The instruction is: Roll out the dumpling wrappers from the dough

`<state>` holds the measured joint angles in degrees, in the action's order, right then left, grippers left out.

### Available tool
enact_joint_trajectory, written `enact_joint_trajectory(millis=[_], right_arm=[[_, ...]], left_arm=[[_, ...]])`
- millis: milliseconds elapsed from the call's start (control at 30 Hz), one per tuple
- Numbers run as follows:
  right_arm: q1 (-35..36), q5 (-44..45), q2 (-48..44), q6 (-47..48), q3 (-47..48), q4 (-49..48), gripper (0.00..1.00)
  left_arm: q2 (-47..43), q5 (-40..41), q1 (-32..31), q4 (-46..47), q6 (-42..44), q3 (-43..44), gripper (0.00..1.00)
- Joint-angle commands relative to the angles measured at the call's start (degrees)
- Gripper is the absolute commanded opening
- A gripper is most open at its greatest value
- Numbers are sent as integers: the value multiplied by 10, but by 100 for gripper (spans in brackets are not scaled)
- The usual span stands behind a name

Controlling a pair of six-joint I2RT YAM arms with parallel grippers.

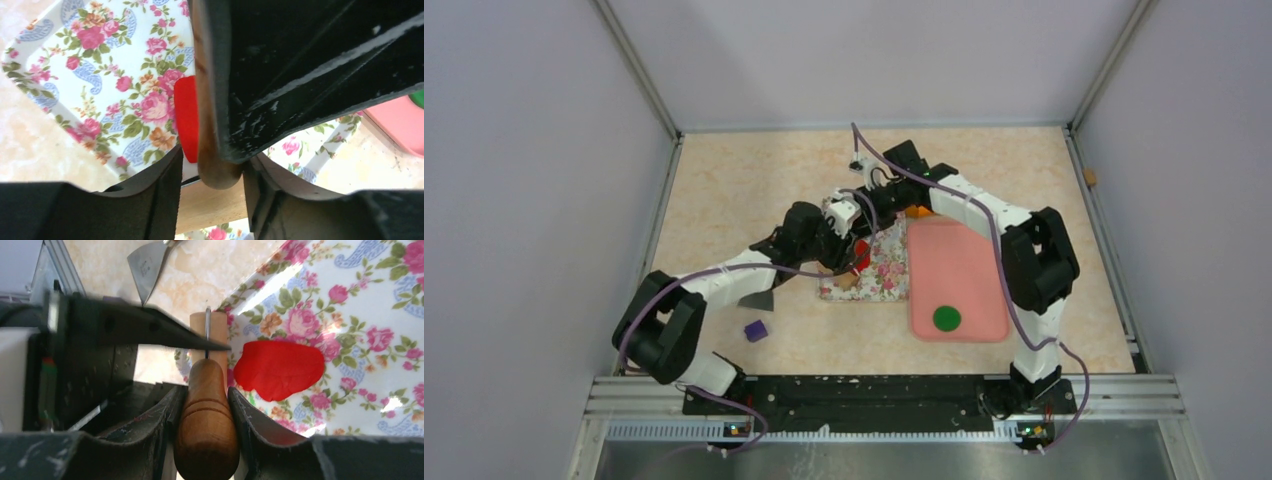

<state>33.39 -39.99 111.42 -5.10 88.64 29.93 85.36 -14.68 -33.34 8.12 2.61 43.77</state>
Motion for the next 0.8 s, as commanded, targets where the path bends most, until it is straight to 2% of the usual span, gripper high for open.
enact_joint_trajectory(millis=[0,100,200,267,333,400,500,600,667,767], right_arm=[[-12,-37,-16,-3,58,46,0],[-35,-34,-40,-7,70,42,0],[-51,-31,-66,-1,58,41,0],[-56,-30,-83,5,44,44,0],[-59,-34,-99,20,37,53,0],[-60,-38,-118,45,39,66,0],[-61,-45,-143,132,56,90,0],[-51,-40,-174,250,66,116,0],[-30,-16,-195,384,73,149,0],[13,28,-223,513,60,170,0]], left_arm=[[-74,-54,30,-135,101,59,56],[-145,-93,32,-178,138,54,63],[-212,-89,31,-177,135,27,69],[-241,-44,32,-170,91,15,75],[-249,16,42,-164,9,13,80],[-234,57,72,-179,-87,25,81],[-164,-12,134,-222,-186,64,71],[-72,-38,161,-271,-222,129,65],[-19,-52,169,-259,-236,145,64],[28,-68,174,-219,-258,145,64]])
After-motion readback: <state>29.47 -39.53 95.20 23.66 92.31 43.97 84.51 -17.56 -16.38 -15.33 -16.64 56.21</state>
